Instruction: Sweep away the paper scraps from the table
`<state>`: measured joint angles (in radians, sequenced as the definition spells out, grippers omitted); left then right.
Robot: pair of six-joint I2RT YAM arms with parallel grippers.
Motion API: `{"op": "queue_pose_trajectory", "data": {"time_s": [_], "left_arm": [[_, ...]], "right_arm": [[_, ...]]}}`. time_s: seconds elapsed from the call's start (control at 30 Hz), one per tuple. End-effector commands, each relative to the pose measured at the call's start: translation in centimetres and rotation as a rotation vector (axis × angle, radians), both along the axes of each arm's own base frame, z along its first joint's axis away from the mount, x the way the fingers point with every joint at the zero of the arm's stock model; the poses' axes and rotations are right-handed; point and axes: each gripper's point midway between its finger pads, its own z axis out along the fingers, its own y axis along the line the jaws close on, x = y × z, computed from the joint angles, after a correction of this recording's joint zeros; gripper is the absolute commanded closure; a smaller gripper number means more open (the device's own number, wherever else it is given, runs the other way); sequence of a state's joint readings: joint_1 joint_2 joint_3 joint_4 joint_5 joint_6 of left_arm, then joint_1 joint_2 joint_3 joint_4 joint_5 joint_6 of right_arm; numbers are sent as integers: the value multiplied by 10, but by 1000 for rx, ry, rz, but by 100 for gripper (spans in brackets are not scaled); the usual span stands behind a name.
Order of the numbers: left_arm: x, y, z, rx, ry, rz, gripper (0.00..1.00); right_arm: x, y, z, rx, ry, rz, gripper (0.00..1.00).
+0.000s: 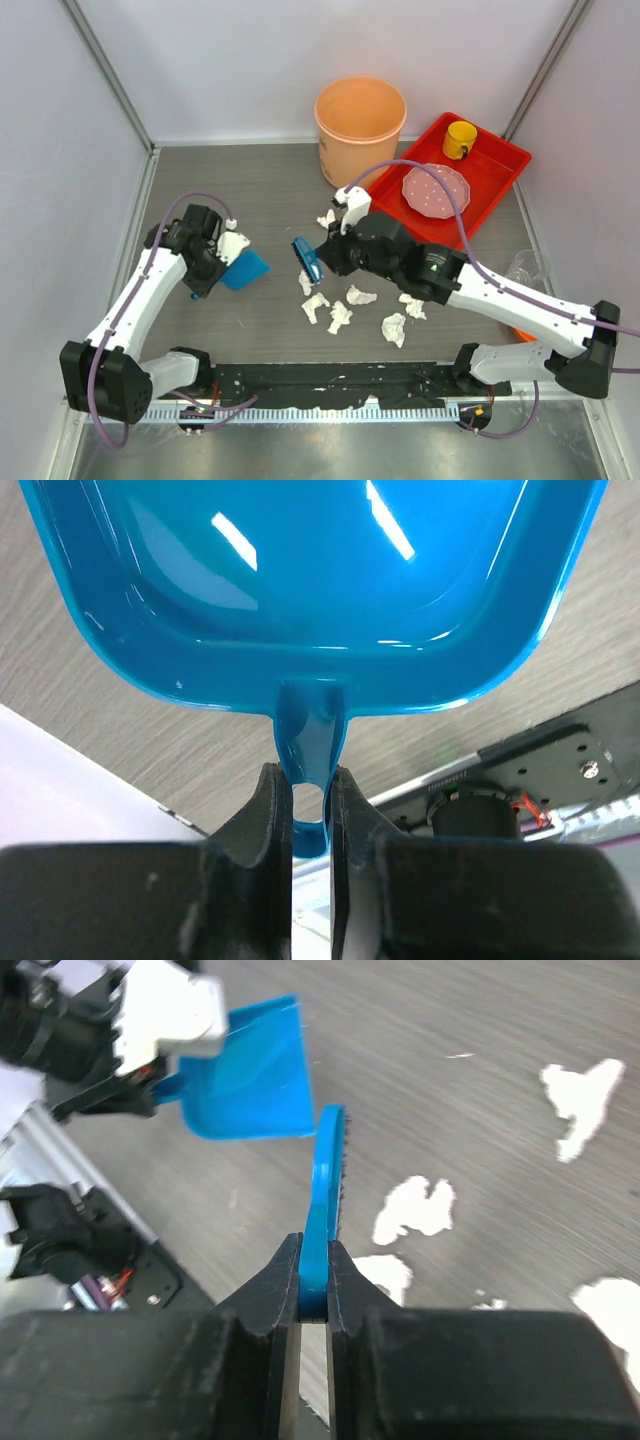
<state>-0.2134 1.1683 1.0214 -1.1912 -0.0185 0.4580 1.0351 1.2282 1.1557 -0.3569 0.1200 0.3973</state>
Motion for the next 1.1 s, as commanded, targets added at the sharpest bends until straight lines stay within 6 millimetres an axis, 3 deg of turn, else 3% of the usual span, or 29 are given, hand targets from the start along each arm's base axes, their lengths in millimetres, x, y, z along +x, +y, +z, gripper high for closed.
{"op": "queue_pose_trajectory", "data": {"time_s": [0.0,0.23,0.37,0.43,0.6,0.7,0.8,0.9,0.93,1.07], "left_arm": [[-37,12,-17,77,141,-108,100],[-67,15,-36,105,245,-232,100],[-71,5,-39,92,267,-274,100],[-72,-8,-39,43,268,-288,100],[-58,-24,-48,66,241,-341,100],[-53,-33,-54,72,248,-367,100],[-36,-37,-62,120,196,-371,100],[-12,-45,-67,150,143,-345,100],[-1,-50,-65,146,112,-332,100],[11,-57,-74,156,123,-338,100]], "right_arm": [[20,-54,-17,-157,-32,-237,99],[13,-61,-41,-201,29,-252,99],[5,-30,-55,-128,80,-144,99],[5,-18,-62,-105,98,-127,99],[36,-36,-82,-201,94,-240,99],[56,-45,-71,-217,39,-280,99],[64,-38,-64,-246,-22,-226,99],[72,-32,-82,-286,-1,-219,99],[74,-30,-97,-322,18,-217,99],[78,-24,-123,-378,53,-208,99]]}}
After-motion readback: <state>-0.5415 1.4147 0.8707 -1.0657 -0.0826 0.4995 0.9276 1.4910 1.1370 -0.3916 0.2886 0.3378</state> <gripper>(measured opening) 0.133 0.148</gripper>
